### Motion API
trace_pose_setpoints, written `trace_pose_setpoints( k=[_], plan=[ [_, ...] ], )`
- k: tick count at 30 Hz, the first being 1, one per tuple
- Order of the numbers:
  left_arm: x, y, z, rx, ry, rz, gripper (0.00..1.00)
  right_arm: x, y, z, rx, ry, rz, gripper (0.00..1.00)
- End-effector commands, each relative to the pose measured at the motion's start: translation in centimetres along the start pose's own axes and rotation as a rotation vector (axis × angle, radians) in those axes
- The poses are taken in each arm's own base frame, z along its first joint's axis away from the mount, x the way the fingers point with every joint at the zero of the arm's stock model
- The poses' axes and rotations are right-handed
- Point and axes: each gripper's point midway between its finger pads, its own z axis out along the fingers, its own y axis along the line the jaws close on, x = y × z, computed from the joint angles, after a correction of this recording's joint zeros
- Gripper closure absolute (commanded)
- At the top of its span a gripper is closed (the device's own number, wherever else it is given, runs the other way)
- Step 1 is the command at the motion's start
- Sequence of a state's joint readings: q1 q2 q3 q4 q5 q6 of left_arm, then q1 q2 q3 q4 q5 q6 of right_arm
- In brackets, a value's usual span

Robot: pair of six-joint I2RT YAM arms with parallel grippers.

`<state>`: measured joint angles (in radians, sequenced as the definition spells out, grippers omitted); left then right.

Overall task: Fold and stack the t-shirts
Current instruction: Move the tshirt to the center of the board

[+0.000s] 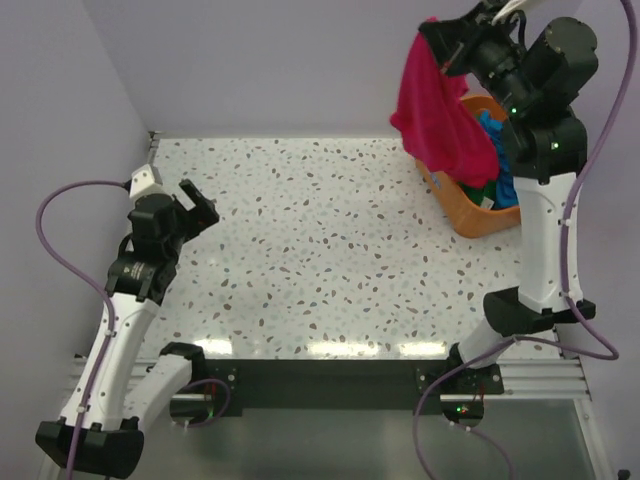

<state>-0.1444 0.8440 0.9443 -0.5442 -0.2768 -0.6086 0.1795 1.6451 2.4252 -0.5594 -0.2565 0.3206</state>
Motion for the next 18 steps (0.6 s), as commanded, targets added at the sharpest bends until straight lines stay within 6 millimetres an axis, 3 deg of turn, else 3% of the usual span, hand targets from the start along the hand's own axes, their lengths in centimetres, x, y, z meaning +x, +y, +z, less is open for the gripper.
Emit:
trace_pose_setpoints(
  k=[1,2,3,6,7,10,11,12,13,14,15,16,17,18],
  plan=[
    [-2.4,-1.2,-1.8,0.051,-0.058,-0.015,0.0,-5.4,10.7,-2.6,-0.399,-0.156,0.074,1.0],
    [-2.6,-1.2,-2.0,0.05,-0.062,-0.017,0.0,-5.7,12.0,-2.5,-0.444,-0.171,0.101,1.0],
    [-2.7,-1.1,-2.2,0.048,-0.063,-0.017,0.0,-4.4,14.5,-2.0,-0.52,-0.14,0.149,1.0],
    [-3.1,-0.8,-3.2,0.037,-0.068,-0.008,0.0,-2.6,19.4,-1.6,-0.663,-0.11,0.187,1.0],
    [-3.6,-0.7,-3.7,0.033,-0.078,-0.012,0.0,-1.0,19.8,-0.2,-0.669,-0.078,0.203,1.0],
    [-3.7,0.5,-4.6,-0.014,-0.094,-0.02,0.0,1.2,19.4,1.2,-0.618,-0.025,0.242,1.0],
    [-3.7,0.9,-4.8,-0.03,-0.101,-0.029,0.0,2.9,18.3,1.7,-0.55,0.026,0.243,1.0],
    [-3.6,1.2,-5.2,-0.03,-0.108,-0.034,0.0,6.1,15.8,3.2,-0.415,0.076,0.213,1.0],
    [-3.3,1.5,-5.3,-0.036,-0.105,-0.035,0.0,8.0,13.9,3.4,-0.329,0.116,0.194,1.0],
    [-3.1,1.7,-5.3,-0.043,-0.105,-0.044,0.0,12.5,11.2,2.3,-0.214,0.231,0.182,1.0],
    [-2.9,1.9,-5.5,-0.044,-0.106,-0.049,0.0,14.5,7.3,2.0,-0.055,0.253,0.166,1.0],
    [-2.5,2.1,-5.2,-0.049,-0.095,-0.047,0.0,16.8,5.1,1.2,0.013,0.297,0.161,1.0],
    [-2.3,2.1,-5.2,-0.051,-0.092,-0.053,0.0,21.3,2.2,-1.1,0.089,0.385,0.169,1.0],
    [-1.8,2.2,-4.8,-0.058,-0.073,-0.046,0.0,23.2,-1.4,-2.1,0.166,0.421,0.212,1.0]
  ],
)
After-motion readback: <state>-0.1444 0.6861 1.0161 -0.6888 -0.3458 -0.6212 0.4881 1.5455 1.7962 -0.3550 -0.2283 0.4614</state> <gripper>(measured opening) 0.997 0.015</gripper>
